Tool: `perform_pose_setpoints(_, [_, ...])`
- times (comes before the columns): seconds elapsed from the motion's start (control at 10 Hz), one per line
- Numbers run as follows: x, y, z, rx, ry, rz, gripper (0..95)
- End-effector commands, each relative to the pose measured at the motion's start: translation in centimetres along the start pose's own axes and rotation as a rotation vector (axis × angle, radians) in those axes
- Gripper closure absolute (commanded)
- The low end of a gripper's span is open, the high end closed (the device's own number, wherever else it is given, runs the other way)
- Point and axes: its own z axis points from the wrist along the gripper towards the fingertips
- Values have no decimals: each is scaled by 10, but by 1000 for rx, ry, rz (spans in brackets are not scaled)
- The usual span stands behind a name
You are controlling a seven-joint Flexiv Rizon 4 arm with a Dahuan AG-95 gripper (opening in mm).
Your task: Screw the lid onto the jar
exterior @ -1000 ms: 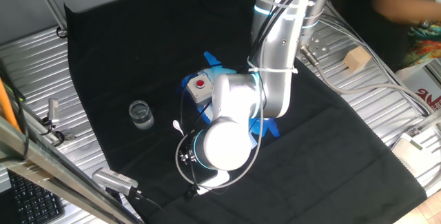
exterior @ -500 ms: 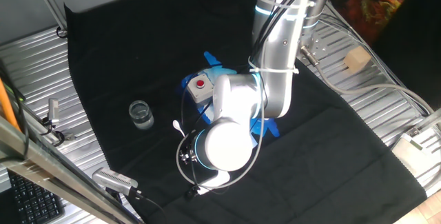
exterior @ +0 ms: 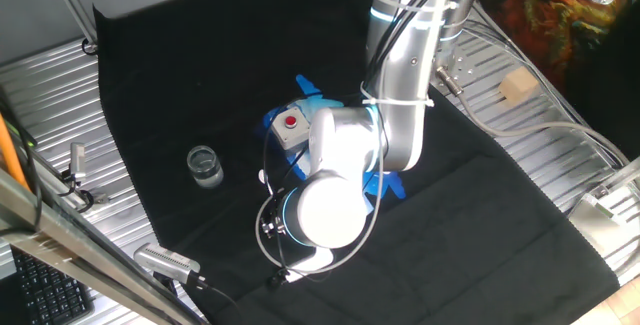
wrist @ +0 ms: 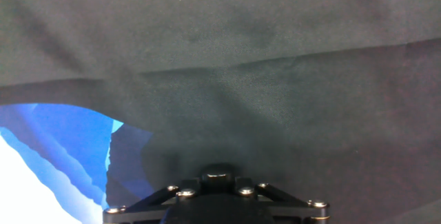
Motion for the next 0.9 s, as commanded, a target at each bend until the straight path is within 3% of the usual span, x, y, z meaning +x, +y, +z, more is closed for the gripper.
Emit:
perform_pose_setpoints(0.1, [-1, 0, 1, -2, 1, 1, 950])
perform_pose_setpoints(0.6, [5, -4, -5, -14, -11, -3, 950])
perform_pose_setpoints(0.9, [19, -8, -13, -24, -26, -12, 950])
